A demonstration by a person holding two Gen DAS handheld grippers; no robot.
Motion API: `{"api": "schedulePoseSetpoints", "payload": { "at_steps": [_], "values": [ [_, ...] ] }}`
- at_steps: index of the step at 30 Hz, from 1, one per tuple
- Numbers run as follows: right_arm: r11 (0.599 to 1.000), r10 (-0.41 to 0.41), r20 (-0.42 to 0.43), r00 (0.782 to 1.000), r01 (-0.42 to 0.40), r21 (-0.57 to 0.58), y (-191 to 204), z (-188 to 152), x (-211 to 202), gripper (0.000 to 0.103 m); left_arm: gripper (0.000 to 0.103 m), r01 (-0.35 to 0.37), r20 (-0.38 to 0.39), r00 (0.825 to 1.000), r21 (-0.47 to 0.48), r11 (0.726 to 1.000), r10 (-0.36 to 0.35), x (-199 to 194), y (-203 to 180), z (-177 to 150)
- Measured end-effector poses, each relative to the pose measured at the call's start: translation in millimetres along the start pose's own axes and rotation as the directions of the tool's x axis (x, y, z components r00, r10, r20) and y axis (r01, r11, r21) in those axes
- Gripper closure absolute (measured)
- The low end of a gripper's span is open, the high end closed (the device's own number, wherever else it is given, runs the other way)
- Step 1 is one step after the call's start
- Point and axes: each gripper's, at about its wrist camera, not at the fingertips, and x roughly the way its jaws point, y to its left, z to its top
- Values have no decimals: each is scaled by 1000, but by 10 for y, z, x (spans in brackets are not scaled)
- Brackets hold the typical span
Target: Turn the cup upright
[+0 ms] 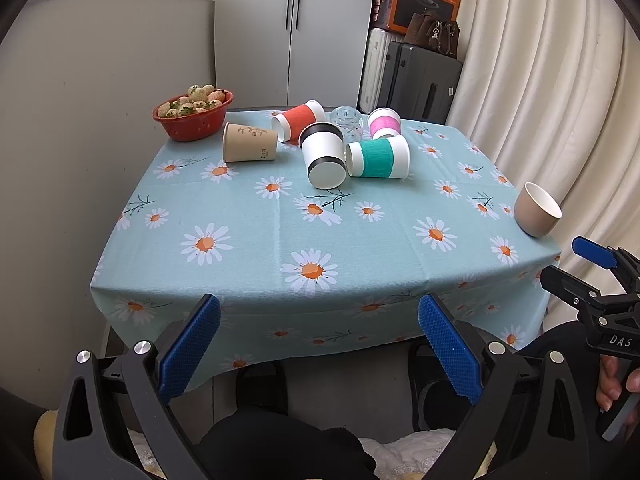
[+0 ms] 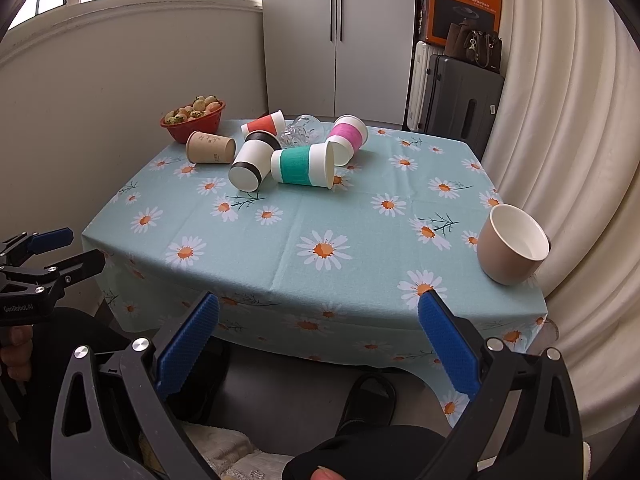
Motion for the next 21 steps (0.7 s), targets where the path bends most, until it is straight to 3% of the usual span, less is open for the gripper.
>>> {"api": "schedulePoseSetpoints", "payload": {
  "at_steps": [13, 21],
  "values": [
    [1000, 8, -7, 1000, -8, -6, 26, 12, 10, 5, 6, 15, -2, 1000, 3, 1000, -15, 2, -5, -4],
    [998, 58, -18, 998, -58, 16, -14, 109, 32, 5, 6, 39, -35, 999, 25, 999, -38, 62, -31, 77]
  ]
}}
